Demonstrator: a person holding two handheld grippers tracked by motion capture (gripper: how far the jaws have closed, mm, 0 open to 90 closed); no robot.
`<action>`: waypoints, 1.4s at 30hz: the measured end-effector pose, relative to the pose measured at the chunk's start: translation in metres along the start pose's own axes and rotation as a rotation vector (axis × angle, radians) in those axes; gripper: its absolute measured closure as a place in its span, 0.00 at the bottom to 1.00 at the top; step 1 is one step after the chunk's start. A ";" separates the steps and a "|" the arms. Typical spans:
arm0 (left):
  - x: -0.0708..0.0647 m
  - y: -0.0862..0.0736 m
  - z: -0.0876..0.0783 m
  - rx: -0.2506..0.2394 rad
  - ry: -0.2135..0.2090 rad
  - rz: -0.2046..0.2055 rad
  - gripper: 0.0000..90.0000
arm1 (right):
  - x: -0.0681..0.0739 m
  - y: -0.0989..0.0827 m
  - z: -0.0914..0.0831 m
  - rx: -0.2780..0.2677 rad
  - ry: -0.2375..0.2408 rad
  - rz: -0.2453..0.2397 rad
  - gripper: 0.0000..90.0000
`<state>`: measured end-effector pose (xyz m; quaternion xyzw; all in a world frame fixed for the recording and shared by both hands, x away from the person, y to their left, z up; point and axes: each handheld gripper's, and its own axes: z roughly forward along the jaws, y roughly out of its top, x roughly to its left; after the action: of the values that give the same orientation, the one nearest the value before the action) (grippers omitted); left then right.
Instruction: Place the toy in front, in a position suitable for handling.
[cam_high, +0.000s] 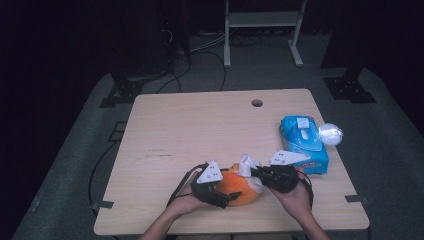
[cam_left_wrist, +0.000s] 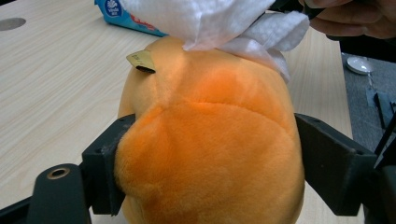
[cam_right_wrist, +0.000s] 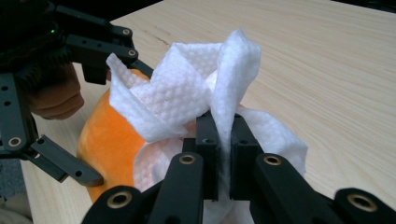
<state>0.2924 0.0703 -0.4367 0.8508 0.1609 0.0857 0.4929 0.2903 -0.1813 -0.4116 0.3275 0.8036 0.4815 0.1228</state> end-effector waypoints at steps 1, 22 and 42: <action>0.001 0.000 -0.001 0.000 -0.006 0.002 0.18 | 0.000 0.000 0.000 0.002 0.010 0.000 0.94; -0.002 0.003 -0.003 -0.048 0.047 0.036 0.26 | 0.003 0.003 -0.004 -0.038 0.084 0.020 0.94; 0.005 0.005 -0.005 -0.049 -0.001 -0.009 0.14 | 0.004 0.003 -0.003 -0.014 0.007 -0.013 0.94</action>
<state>0.2966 0.0739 -0.4303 0.8378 0.1624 0.0867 0.5140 0.2873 -0.1798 -0.4077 0.3199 0.8028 0.4874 0.1250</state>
